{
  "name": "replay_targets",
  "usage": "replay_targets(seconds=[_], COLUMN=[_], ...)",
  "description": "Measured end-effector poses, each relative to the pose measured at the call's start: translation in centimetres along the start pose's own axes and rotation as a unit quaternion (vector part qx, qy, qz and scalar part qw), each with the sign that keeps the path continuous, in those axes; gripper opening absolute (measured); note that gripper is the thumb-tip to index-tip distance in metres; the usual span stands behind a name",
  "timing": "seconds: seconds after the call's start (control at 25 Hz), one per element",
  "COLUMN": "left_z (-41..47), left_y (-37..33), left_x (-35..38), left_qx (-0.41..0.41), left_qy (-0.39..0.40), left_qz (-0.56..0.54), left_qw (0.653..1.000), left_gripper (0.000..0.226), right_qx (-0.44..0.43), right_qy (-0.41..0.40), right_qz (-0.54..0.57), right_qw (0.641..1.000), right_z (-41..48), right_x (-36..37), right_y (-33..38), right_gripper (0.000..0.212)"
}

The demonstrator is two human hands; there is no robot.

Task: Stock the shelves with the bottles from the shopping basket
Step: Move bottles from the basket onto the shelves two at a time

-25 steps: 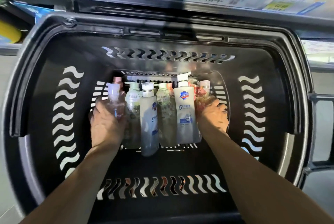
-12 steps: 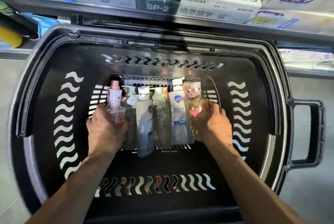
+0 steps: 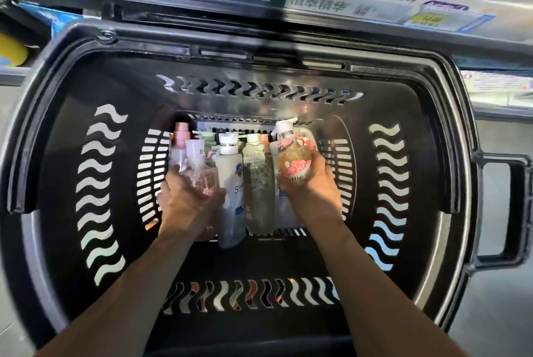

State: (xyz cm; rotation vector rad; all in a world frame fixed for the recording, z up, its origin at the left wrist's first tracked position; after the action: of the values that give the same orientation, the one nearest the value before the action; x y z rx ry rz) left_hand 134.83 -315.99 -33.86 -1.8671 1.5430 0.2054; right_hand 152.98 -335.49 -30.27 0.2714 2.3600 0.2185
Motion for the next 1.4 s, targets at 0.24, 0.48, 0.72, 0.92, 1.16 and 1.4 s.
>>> replay_targets(seconds=[0.24, 0.48, 0.72, 0.92, 1.16, 1.4], left_z=[-2.7, -13.1, -30.3, -43.8, -58.2, -71.1], left_y=[-1.5, -10.5, -22.1, -29.8, -36.0, -37.0], left_x=[-2.3, -10.9, -26.9, -40.3, -53.7, -61.9], left_qx=[-0.017, 0.072, 0.155, 0.267, 0.397, 0.479], left_qy=[0.029, 0.011, 0.020, -0.024, -0.114, -0.221], left_qz=[-0.106, -0.175, -0.262, -0.279, -0.308, -0.317], left_qw=[0.994, 0.982, 0.952, 0.922, 0.857, 0.788], left_gripper=[0.075, 0.055, 0.061, 0.063, 0.074, 0.086], right_qx=[-0.002, -0.102, -0.211, -0.318, -0.489, -0.616], right_qy=[0.017, 0.040, 0.025, -0.013, -0.045, -0.008], right_qz=[0.183, 0.317, 0.360, 0.393, 0.405, 0.409], right_qw=[0.983, 0.942, 0.908, 0.863, 0.771, 0.673], right_z=[-4.1, -15.2, -33.6, -45.9, -60.0, -72.0], right_x=[-3.6, -9.8, -23.9, -35.2, -47.2, -52.5], right_y=[0.4, 6.8, 17.6, 25.1, 33.2, 38.0], right_gripper=[0.062, 0.066, 0.046, 0.047, 0.052, 0.071])
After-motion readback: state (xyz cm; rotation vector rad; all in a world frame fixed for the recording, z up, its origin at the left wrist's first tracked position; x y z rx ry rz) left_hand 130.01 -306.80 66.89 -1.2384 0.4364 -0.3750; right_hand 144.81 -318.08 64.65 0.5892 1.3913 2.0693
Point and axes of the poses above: each hand's wrist, its own z-axis towards the middle knuckle, its own x-axis out of the palm, y = z × x, the point moved 6 cm from there along z, towards the middle knuckle, and after that the axes turned 1 degree about -x, right-handed, at the moved point
